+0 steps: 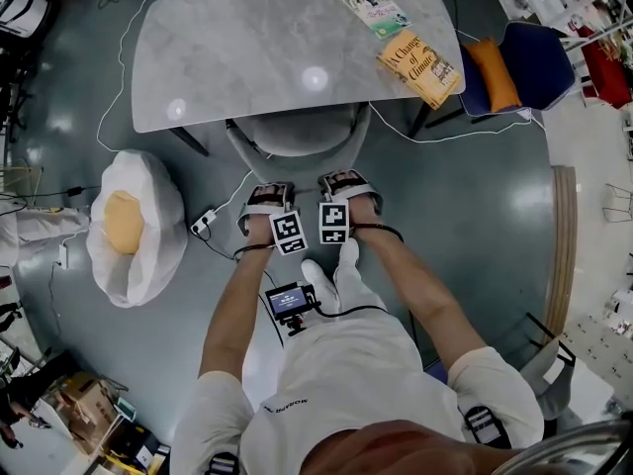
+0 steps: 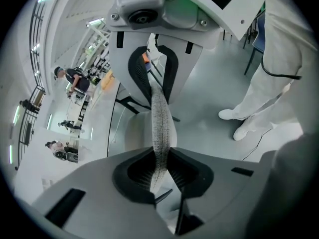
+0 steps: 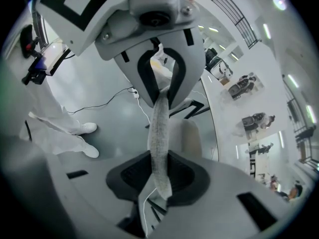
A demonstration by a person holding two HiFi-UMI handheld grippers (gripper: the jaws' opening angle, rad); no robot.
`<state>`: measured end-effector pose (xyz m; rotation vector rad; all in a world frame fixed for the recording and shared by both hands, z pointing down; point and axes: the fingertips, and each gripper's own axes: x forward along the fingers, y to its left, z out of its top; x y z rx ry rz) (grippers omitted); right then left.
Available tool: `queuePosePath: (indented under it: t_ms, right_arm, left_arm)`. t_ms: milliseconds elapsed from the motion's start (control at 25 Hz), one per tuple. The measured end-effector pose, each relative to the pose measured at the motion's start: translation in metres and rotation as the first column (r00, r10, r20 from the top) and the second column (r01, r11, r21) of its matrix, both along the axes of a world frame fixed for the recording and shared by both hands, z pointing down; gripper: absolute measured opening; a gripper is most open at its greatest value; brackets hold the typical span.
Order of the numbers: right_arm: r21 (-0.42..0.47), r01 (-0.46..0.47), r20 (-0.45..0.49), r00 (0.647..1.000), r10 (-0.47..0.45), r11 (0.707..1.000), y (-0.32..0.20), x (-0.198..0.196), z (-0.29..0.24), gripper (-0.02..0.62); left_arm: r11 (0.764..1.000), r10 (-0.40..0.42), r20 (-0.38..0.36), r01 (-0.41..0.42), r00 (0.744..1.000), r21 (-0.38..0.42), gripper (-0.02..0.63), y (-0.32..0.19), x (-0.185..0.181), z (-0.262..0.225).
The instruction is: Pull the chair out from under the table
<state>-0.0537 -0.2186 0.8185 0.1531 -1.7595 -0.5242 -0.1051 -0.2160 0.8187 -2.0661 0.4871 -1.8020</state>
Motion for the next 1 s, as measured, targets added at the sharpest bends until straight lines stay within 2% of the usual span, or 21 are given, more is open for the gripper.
queuePosePath:
  t_ms: [1000]
  right_arm:
    - [-0.034,0.007,-0.001,1.000,-0.007,0.999,0.037,0.004,-0.004,0.084]
  left_arm:
    - [0.999,0.020,0.002,-0.020,1.000,-0.026,0.067,0.037,0.004,-0.003]
